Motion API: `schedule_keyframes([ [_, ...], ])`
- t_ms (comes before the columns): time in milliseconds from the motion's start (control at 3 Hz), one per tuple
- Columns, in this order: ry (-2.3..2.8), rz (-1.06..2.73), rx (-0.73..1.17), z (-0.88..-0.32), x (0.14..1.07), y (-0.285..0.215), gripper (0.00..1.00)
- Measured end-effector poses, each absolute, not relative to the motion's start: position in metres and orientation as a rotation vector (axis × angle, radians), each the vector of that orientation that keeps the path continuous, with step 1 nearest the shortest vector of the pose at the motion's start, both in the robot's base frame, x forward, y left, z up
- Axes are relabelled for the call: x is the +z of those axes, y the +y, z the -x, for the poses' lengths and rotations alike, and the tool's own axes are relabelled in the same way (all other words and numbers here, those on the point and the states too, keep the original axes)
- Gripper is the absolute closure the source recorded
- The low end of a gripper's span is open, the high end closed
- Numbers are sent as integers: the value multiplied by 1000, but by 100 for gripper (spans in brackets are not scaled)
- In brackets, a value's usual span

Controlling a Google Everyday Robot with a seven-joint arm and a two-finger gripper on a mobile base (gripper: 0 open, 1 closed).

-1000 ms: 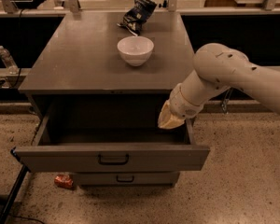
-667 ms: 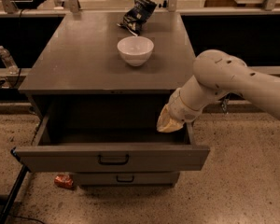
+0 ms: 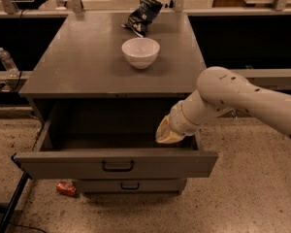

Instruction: Open top drawer

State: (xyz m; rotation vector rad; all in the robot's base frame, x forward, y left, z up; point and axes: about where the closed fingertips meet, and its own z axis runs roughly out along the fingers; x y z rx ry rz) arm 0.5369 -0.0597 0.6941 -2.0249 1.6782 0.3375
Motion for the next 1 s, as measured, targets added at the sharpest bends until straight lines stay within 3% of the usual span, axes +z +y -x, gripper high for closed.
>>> schedule_keyframes([
  [1000, 1697, 2011, 385, -546, 651, -43, 100],
])
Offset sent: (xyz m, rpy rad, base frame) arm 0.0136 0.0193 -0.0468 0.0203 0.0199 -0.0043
